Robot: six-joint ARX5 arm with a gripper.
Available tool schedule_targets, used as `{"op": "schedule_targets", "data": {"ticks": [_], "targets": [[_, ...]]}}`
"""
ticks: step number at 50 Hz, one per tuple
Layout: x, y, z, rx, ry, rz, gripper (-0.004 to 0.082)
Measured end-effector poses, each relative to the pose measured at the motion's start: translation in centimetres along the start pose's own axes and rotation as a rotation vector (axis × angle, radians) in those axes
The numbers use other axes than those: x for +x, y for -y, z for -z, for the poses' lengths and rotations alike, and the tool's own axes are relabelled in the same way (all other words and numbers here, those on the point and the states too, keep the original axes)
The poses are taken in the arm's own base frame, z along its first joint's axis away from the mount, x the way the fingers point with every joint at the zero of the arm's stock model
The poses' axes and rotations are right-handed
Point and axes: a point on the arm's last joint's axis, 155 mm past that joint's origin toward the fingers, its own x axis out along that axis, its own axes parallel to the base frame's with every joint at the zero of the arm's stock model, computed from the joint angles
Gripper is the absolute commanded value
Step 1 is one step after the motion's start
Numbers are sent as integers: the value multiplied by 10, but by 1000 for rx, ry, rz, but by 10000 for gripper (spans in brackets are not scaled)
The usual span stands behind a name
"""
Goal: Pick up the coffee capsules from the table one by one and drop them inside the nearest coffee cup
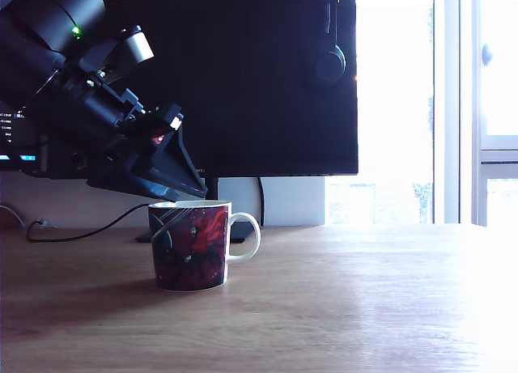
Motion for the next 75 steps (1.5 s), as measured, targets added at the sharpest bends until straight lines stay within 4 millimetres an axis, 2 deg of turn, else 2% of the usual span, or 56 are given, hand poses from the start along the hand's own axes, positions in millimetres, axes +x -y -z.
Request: {"op": "schedule_targets", "data": {"ticks": [3, 7, 10, 16, 18, 34, 49, 64, 75], "targets": [[0, 0, 0, 0, 0, 0, 739], [0, 0, 1, -1, -4, 0, 638], [0, 0, 2, 0, -8, 1, 486], [-3, 1, 6, -4, -26, 1, 53], [-5, 2, 8, -3, -36, 2, -33], [-36, 2, -6, 14, -11, -13, -14], [-60, -33, -7, -49, -5, -101, -14], [-101, -60, -26, -74, 94, -198, -14], [-119, -74, 3, -120, 88, -261, -14]]}}
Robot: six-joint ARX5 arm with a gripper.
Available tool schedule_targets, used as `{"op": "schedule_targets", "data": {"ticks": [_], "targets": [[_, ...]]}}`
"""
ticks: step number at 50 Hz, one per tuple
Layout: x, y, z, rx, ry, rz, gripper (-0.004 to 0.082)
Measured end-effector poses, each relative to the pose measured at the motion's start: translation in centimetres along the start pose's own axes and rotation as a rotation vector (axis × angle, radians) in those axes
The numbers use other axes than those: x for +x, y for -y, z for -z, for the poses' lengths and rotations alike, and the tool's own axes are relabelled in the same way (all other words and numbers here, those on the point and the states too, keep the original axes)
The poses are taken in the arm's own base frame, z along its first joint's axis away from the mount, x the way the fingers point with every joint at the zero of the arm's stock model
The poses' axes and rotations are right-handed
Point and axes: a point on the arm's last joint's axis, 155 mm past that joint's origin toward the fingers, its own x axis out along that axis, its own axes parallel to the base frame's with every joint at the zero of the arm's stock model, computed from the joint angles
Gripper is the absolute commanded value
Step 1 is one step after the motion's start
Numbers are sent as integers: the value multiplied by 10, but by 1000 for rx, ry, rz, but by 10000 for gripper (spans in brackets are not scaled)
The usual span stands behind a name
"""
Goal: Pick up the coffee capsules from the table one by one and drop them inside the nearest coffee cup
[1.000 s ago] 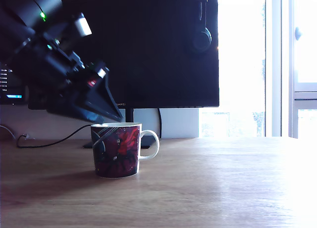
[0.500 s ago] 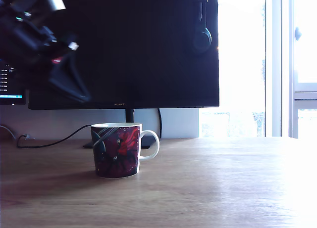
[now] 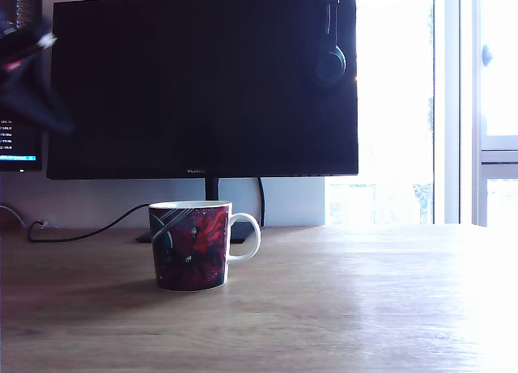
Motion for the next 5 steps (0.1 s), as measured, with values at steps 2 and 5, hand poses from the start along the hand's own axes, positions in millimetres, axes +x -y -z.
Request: {"op": "schedule_targets", "data": {"ticks": [2, 5], "targets": [[-2, -3, 3, -12, -3, -10, -14], [-5, -8, 5, -33, 1, -28, -14]]}}
